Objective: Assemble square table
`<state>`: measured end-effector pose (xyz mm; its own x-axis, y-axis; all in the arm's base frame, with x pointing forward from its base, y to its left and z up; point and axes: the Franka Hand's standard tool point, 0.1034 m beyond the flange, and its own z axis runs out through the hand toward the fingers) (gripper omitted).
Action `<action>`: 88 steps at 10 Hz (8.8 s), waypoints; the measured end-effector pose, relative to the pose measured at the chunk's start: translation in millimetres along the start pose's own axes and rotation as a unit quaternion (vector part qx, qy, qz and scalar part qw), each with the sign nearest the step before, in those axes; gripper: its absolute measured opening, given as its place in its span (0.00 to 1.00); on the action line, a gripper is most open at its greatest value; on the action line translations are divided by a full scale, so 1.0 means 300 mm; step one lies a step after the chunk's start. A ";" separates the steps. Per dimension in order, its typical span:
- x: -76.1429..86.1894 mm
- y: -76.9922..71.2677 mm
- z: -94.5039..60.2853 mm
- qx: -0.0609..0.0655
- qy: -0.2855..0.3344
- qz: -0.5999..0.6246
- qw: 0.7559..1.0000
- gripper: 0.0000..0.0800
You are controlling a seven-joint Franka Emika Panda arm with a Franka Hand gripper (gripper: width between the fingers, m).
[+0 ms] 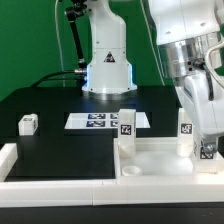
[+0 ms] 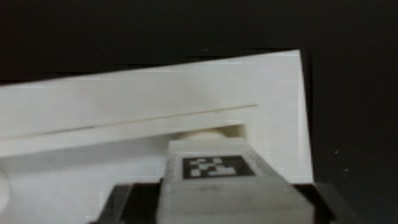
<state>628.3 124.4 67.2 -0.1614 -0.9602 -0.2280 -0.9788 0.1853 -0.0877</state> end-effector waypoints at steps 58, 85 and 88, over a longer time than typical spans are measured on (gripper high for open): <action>0.039 0.003 0.023 0.000 0.045 0.109 0.993 0.36; 0.407 0.101 -0.281 0.008 0.059 -0.483 0.873 0.81; 0.598 0.166 -0.320 -0.004 0.075 -0.600 0.797 0.81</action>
Offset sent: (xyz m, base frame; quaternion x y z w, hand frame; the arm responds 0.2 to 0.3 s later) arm -0.0041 0.0014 0.0091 -0.0334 0.0325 -0.2340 0.9711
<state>538.5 -58.8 115.0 0.8778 -0.4599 0.1340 -0.4409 -0.8851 -0.1491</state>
